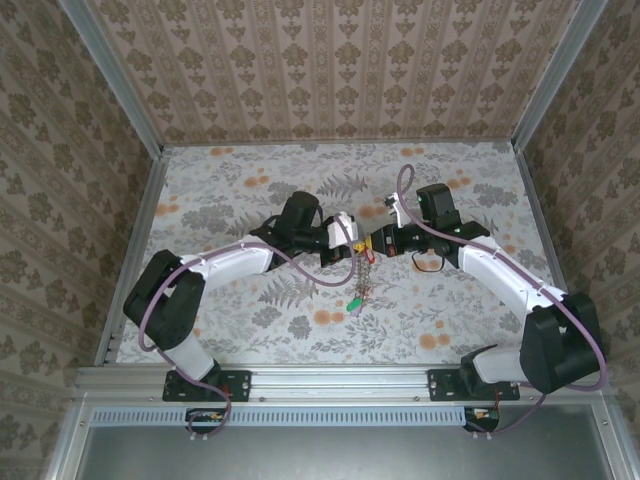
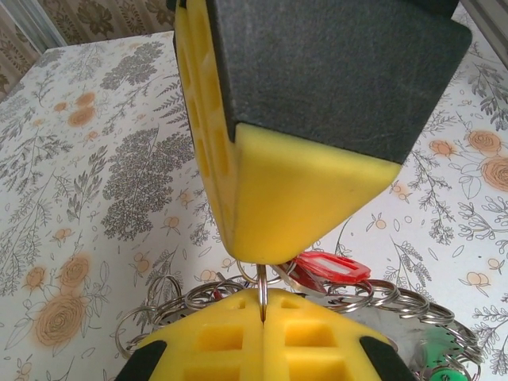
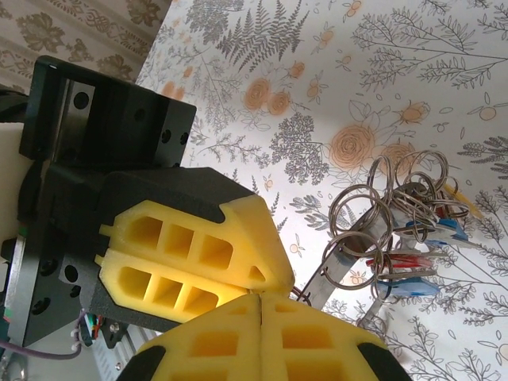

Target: Put the keys on the keyring

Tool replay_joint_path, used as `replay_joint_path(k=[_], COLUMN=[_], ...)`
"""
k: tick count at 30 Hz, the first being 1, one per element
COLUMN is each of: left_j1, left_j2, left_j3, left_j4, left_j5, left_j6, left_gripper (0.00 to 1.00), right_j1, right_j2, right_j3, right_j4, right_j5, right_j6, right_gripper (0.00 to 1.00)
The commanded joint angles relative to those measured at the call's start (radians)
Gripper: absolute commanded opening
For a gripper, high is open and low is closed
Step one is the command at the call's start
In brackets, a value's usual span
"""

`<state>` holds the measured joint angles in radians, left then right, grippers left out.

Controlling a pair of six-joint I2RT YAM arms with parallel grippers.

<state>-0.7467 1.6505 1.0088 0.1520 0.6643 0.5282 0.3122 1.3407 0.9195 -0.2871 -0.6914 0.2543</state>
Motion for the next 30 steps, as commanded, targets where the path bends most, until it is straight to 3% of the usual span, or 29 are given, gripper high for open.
replay_joint_path(k=[1, 18, 30], left_j1=[-0.006, -0.018, -0.018], left_j2=[0.021, -0.016, -0.003], left_j3=[0.045, 0.030, 0.045], left_j4=[-0.038, -0.044, -0.057], left_j5=[-0.013, -0.014, -0.013], left_j6=[0.024, 0.041, 0.045], left_gripper=[0.00, 0.00, 0.00], right_j1=[0.008, -0.005, 0.014], right_j2=[-0.032, -0.037, -0.062], right_j3=[0.028, 0.011, 0.026], right_j4=[-0.035, -0.127, -0.053], right_j5=[-0.013, 0.222, 0.030], right_j6=[-0.033, -0.062, -0.053], right_gripper=[0.00, 0.00, 0.00])
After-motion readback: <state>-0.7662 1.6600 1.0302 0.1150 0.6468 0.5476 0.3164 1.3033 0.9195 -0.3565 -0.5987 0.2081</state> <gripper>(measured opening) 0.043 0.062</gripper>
